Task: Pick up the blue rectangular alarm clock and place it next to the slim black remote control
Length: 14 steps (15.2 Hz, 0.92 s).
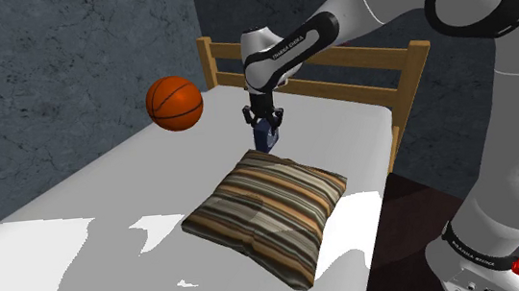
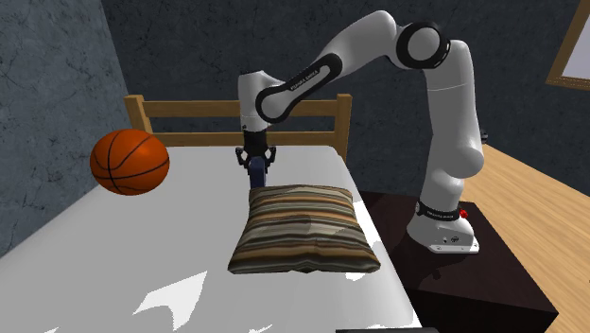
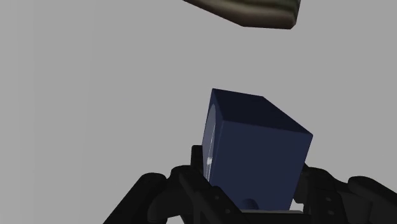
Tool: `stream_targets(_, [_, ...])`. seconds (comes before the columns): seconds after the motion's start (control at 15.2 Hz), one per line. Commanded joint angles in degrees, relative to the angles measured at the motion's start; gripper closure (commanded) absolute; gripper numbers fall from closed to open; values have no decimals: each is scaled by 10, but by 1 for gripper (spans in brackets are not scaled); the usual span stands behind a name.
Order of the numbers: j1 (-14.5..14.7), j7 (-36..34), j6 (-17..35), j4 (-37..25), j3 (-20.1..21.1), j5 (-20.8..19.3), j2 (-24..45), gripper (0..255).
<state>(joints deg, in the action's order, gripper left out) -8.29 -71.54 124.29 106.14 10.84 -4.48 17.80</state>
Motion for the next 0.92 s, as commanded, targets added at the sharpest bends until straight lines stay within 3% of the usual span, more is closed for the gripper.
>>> stream_targets(0.0, [-1,1,-13,-6,1,2,-8,255])
stream_targets(0.86, [-2,8,-103,-62,4,12,-42,255])
